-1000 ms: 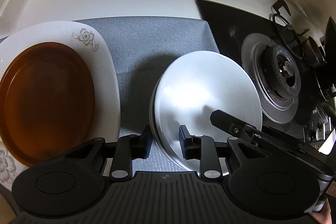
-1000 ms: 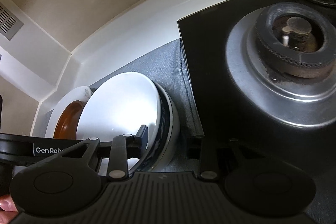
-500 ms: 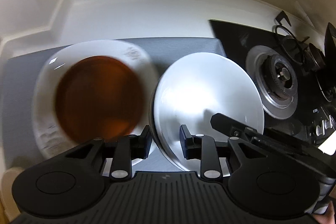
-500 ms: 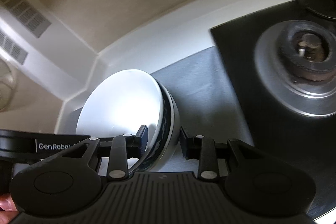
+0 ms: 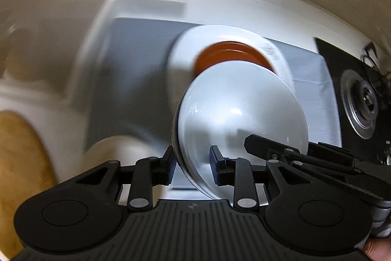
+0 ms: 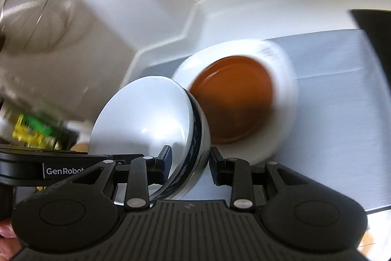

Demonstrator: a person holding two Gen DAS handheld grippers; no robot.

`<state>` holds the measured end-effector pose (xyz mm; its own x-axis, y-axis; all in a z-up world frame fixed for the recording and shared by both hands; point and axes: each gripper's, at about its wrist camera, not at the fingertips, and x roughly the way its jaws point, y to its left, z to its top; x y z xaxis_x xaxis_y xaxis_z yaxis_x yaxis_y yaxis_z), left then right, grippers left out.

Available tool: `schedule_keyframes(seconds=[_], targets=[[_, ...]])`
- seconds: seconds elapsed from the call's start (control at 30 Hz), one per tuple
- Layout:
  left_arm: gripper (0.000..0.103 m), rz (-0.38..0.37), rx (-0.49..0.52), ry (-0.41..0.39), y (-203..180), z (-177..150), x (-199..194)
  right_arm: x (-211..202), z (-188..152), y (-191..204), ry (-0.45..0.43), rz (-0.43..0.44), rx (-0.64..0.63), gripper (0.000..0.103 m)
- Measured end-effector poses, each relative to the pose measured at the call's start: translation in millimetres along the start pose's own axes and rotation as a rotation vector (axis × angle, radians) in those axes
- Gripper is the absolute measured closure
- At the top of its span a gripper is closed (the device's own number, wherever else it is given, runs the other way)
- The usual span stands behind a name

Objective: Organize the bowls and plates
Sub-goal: 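Lift the bowl stack with both grippers toward the plate stack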

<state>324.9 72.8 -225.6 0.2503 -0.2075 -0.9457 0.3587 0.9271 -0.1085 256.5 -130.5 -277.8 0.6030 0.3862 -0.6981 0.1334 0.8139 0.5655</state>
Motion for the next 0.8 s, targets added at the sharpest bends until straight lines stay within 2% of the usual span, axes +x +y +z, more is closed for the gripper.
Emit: schedule_keyframes(seconds=[0.3,0.43,0.6,0.7,0.8], targets=[[0.071,0.073,-0.083,-0.063,80.4,-18.2,-65.4,17.8,1.3,100.5,0.053,0.111,-0.126,0.067],[0.070,0.073,-0.111,-0.108,97.8,-17.7,-99.2,6.5,11.9,129.3,0.046,0.152,-0.130,0.067],[0.070,0.036,-0.123,-0.134,110.0,-22.0,-131.0,-12.5,23.9,152.1,0.018,0.176,-0.154,0.067],[0.070,0.030,-0.120,-0.135,111.3,-28.6,-130.6,-12.8,20.7,157.0,0.014,0.163,-0.171,0.067],[0.070,0.008,-0.157,-0.087,115.3,-31.9,-107.1,-5.2,12.9,148.4,0.043,0.141,-0.161,0.067]])
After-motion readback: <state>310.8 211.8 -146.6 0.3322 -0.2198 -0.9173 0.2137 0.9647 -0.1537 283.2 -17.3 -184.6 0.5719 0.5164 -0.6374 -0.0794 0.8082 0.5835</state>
